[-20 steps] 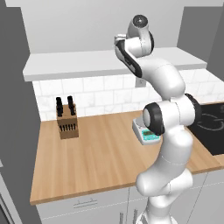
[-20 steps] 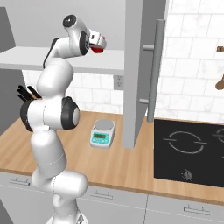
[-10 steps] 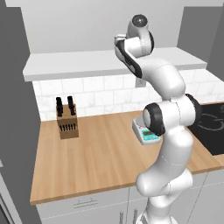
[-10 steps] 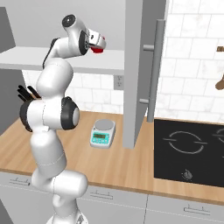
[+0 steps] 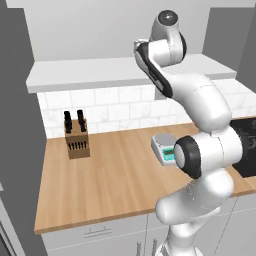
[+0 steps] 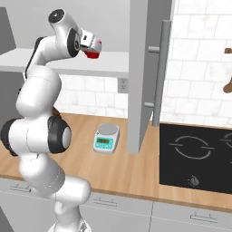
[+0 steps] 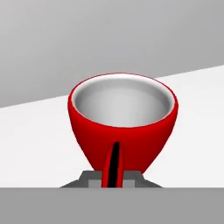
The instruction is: Gather all objects into one cabinet and sort the glasses and bowls to opposite sides.
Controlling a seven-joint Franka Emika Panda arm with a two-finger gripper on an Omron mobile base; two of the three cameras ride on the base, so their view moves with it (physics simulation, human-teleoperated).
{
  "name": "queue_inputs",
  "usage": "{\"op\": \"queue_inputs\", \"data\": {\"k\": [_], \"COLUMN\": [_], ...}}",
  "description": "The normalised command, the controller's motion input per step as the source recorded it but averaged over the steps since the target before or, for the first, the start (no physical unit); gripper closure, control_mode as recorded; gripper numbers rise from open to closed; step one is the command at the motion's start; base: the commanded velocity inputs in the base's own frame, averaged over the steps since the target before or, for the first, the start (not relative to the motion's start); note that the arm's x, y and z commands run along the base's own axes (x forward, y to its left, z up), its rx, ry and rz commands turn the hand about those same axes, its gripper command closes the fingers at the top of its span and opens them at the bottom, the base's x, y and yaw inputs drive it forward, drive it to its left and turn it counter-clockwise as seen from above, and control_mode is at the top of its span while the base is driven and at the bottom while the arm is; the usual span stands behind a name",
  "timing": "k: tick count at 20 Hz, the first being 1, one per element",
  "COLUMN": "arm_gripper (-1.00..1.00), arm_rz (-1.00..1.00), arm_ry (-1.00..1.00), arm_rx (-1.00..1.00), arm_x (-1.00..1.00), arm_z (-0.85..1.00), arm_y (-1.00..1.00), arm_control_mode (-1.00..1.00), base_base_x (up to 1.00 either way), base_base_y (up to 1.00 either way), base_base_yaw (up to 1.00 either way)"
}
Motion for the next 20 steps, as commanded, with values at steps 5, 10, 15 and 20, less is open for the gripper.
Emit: {"op": "queue_inputs", "data": {"k": [5, 10, 15, 20], "arm_gripper": [1.0, 1.0, 1.0, 1.0], "arm_rz": [-0.02, 0.0, 0.0, 0.0], "arm_ry": [-0.04, -0.01, 0.0, 0.0], "arm_rx": [0.0, 0.05, 0.05, 0.01], "arm_x": [-1.0, -1.0, -1.0, -1.0], "arm_z": [0.0, 0.0, 0.04, 0.0], "arm_y": [0.11, 0.05, 0.0, 0.0], "arm_control_mode": [-1.0, -1.0, -1.0, -1.0], "base_base_x": [0.0, 0.0, 0.0, 0.0], "base_base_y": [0.0, 0.0, 0.0, 0.0], "base_base_yaw": [0.0, 0.0, 0.0, 0.0]}}
